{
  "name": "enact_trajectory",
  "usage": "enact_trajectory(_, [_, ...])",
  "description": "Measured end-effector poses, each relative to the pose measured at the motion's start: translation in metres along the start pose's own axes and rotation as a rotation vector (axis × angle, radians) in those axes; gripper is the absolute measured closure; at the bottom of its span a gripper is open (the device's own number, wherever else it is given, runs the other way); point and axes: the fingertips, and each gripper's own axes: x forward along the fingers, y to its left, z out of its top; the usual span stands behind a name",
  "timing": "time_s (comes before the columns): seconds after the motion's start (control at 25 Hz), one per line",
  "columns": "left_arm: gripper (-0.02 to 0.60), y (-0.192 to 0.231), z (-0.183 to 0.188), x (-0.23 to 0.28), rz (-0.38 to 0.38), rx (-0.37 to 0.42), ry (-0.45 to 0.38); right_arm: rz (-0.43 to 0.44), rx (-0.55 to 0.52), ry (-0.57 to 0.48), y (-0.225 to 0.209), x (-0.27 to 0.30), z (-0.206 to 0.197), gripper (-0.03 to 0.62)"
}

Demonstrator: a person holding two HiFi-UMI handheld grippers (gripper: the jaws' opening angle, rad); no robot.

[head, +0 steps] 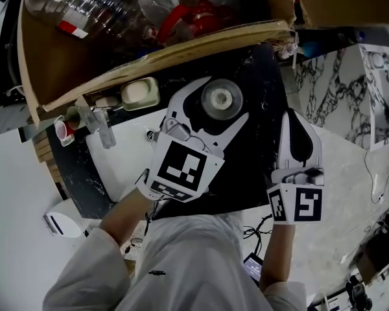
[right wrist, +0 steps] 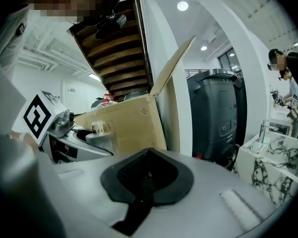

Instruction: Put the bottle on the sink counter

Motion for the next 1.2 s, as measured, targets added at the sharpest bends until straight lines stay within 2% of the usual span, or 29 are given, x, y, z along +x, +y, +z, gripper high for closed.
enact_trajectory(0.24, [0.244,0.008,-0.015,0.032,0.006,-0.016,-0.002,0.003,0.0,0.022,-0.01,0.02,-0.019,0.583])
enact_trajectory(0.64, [0.244,0.012,-0.037,0.079,-0.009,0.001,0.026,0.0,0.022,0.051,-0.027,0.041,-0.047,0.583])
enact_trajectory(1.2, [0.244,0.026,-0.058,0.128,0.006,-0.002,0.048,0.002,0.046,0.07,-0.04,0.062,-0.065,0.583])
